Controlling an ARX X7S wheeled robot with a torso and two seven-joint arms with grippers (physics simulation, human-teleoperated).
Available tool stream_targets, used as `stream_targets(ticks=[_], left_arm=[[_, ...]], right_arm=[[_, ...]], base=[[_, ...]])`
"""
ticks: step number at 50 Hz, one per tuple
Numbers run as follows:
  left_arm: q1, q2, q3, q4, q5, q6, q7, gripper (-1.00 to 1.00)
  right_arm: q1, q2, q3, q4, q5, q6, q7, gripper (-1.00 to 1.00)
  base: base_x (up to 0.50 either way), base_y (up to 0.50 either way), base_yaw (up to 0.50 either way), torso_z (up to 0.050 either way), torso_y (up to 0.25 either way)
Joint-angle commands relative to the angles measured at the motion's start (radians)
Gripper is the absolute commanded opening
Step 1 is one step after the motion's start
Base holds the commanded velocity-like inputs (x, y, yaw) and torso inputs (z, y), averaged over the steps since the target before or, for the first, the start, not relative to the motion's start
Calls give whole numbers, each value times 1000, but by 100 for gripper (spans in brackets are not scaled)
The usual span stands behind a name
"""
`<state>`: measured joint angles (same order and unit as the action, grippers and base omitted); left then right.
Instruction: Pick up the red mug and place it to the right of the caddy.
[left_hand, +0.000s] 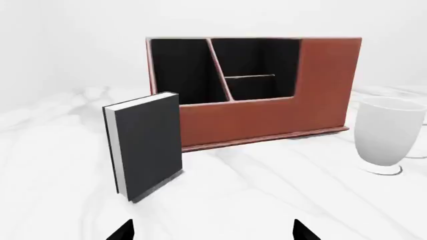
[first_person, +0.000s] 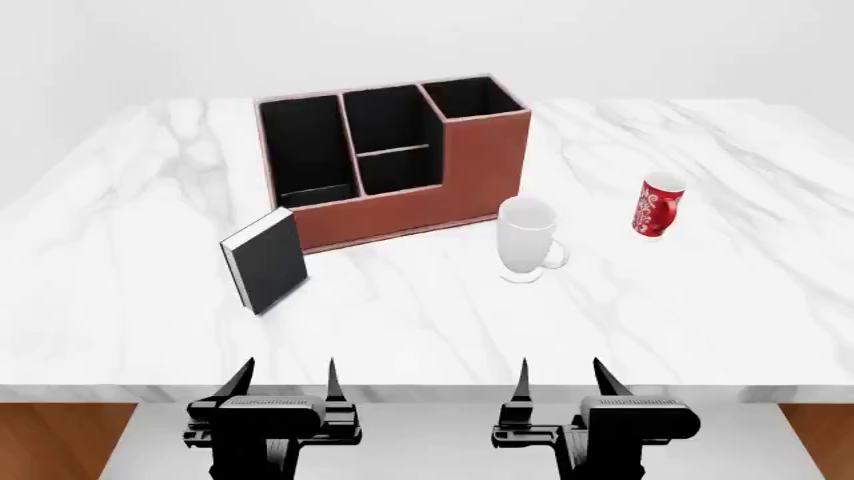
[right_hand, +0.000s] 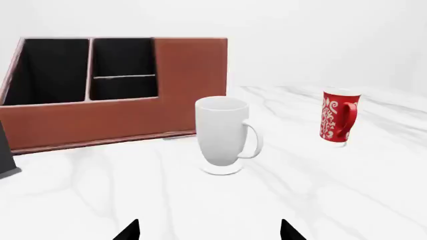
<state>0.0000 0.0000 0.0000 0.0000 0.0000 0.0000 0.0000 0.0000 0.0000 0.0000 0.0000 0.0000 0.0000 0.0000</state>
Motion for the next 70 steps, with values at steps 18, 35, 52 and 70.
stream_targets(ticks=[18,35,52,70], left_arm=[[-13,-59,82,-37,-38,8,-54,100],[-14,-82,111,-40,-56,18,-75,100],[-16,-101,135,-42,-72,22,-96,100],[-18,-129,141,111,-103,-122,-133,100]], right_arm=[[7,60,-76,-14,52,42,63,100],[8,81,-97,-10,68,23,98,100],[9,97,-112,-5,95,9,121,100],[23,117,-127,-50,138,92,139,100]], base=[[0,-222,0,0,0],[0,-500,0,0,0],[0,-490,0,0,0],[0,0,0,0,0]])
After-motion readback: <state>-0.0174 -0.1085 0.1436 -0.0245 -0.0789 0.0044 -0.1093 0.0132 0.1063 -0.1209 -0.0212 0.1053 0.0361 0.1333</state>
